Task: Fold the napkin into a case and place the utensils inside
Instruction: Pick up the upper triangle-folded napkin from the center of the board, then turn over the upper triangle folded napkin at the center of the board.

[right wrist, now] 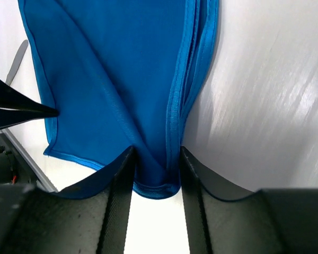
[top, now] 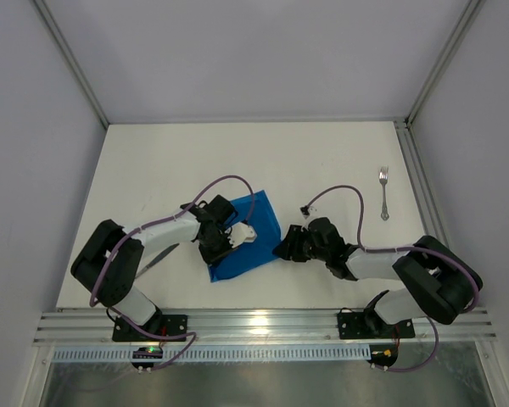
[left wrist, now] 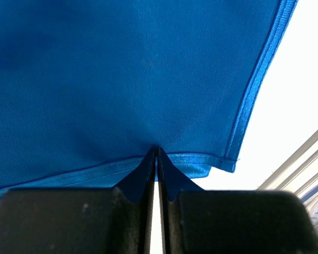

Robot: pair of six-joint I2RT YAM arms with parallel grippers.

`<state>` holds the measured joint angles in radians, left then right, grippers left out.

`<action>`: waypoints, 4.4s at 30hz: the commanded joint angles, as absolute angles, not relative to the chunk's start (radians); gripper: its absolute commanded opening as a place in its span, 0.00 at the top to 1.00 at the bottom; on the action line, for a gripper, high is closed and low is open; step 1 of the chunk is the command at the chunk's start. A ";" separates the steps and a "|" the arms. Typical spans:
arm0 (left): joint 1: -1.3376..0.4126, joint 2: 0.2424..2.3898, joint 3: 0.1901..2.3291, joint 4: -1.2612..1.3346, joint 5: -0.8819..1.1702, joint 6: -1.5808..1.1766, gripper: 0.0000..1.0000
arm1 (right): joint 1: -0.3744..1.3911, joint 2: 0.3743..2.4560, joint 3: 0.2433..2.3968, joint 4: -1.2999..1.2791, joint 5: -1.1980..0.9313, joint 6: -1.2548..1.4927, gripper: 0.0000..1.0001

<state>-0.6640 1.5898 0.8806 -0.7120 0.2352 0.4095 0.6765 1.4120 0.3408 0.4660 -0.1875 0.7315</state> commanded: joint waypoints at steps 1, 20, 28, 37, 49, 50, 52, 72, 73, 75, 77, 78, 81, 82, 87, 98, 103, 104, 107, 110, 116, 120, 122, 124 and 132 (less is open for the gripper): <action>-0.667 1.644 0.810 -0.614 0.170 0.453 0.94 | 0.673 1.398 0.290 0.455 -0.215 0.733 0.58; -0.735 1.382 0.946 -0.670 0.235 0.404 0.52 | 0.673 1.414 0.443 0.281 -0.244 0.785 0.92; -0.974 1.382 0.830 -0.428 0.006 0.385 0.35 | 0.673 1.424 0.575 0.112 -0.268 0.870 0.96; -1.066 1.394 0.732 -0.163 -0.213 0.384 0.27 | 0.673 1.405 0.604 0.077 -0.268 0.974 0.96; -1.187 1.491 0.696 -0.057 -0.218 0.338 0.27 | 0.672 1.381 0.591 0.115 -0.264 1.068 0.96; -1.187 1.483 0.690 -0.051 -0.212 0.328 0.27 | 0.672 1.378 0.588 0.126 -0.264 1.075 0.96; -1.186 1.468 0.678 -0.032 -0.233 0.313 0.27 | 0.672 1.370 0.577 0.132 -0.253 1.094 0.96; -1.192 1.517 0.569 0.002 -0.595 0.373 0.53 | 0.653 1.310 0.566 0.124 -0.256 1.137 0.96; -1.193 1.473 0.555 -0.027 -0.598 0.373 0.54 | 0.650 1.309 0.563 0.123 -0.256 1.135 0.96; -1.187 1.422 0.517 -0.063 -0.604 0.388 0.56 | 0.647 1.307 0.555 0.123 -0.256 1.132 0.96; -1.164 1.355 0.493 -0.099 -0.575 0.402 0.58 | 0.646 1.308 0.552 0.118 -0.256 1.127 0.96; -1.154 1.335 0.488 -0.119 -0.568 0.408 0.59 | 0.646 1.308 0.552 0.118 -0.256 1.126 0.96; -1.121 1.267 0.439 -0.135 -0.548 0.465 0.60 | 0.643 1.316 0.554 0.118 -0.261 1.118 0.96; -1.108 1.259 0.433 -0.138 -0.535 0.486 0.61 | 0.641 1.322 0.555 0.117 -0.264 1.115 0.96; -1.066 1.238 0.420 -0.173 -0.505 0.495 0.67 | 0.640 1.324 0.557 0.118 -0.265 1.114 0.96; -1.035 1.218 0.492 -0.250 -0.479 0.492 1.00 | 0.637 1.319 0.584 0.063 -0.255 1.077 0.96; -1.003 1.210 0.597 -0.348 -0.443 0.486 1.00 | 0.632 1.282 0.641 -0.067 -0.218 1.016 0.96; -1.003 1.212 0.632 -0.388 -0.440 0.486 1.00 | 0.630 1.281 0.669 -0.087 -0.215 1.000 0.96; -0.999 1.212 0.698 -0.443 -0.436 0.483 1.00 | 0.615 1.276 0.718 -0.152 -0.227 0.947 0.96; -0.994 1.212 0.736 -0.495 -0.437 0.492 1.00 | 0.604 1.275 0.745 -0.189 -0.241 0.908 0.96; -0.969 1.223 0.761 -0.499 -0.434 0.509 1.00 | 0.594 1.285 0.698 -0.175 -0.287 0.879 0.88; -0.968 1.232 0.772 -0.500 -0.422 0.503 1.00 | 0.594 1.252 0.644 -0.152 -0.279 0.903 0.51; -0.968 1.236 0.791 -0.515 -0.408 0.497 1.00 | 0.591 1.223 0.606 -0.146 -0.261 0.932 0.40; -0.968 1.252 0.805 -0.520 -0.391 0.488 1.00 | 0.589 1.181 0.559 -0.121 -0.244 0.963 0.30; -0.968 1.298 0.818 -0.520 -0.334 0.462 1.00 | 0.635 0.974 0.364 -0.060 -0.146 1.243 0.20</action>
<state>-0.9699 1.2869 0.7914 -0.5156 -0.3733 0.4877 0.6029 1.0485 0.3992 -0.0952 -0.2176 1.0866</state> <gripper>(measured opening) 0.009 0.794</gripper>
